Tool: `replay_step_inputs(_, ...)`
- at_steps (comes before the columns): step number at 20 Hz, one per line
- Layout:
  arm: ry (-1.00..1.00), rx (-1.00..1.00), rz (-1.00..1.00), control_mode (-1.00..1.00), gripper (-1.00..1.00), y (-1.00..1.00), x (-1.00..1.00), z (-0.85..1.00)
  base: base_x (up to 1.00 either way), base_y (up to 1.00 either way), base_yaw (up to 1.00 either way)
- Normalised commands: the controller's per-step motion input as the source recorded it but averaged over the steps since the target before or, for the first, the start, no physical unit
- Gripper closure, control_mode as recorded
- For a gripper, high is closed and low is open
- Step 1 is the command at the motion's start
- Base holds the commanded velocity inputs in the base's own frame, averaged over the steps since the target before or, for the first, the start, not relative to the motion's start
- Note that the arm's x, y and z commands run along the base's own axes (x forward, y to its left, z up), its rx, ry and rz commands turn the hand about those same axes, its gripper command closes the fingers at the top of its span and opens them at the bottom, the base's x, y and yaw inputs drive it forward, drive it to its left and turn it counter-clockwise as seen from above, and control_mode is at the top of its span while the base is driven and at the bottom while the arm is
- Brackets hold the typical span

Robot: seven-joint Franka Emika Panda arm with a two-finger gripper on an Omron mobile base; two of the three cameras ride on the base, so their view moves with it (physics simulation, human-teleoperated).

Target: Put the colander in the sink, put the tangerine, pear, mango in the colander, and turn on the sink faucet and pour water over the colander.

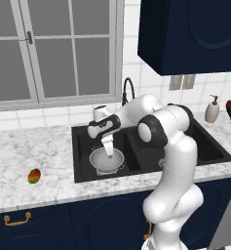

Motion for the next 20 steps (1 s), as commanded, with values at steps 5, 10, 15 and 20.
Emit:
replay_step_inputs(5,0.03,-0.01,0.36,-1.00,-1.00,0.14,-0.57,0.69,0.00,0.00,0.00)
replay_step_inputs(10,0.05,-0.02,0.82,-1.00,-1.00,0.37,-0.43,0.14,0.00,0.00,0.00)
replay_step_inputs(15,0.11,-0.01,0.97,-1.00,-1.00,0.39,-0.15,0.00,0.00,0.00,0.00)
replay_step_inputs(20,0.14,0.15,0.89,-1.00,-1.00,0.12,0.00,0.23,0.00,0.00,0.00)
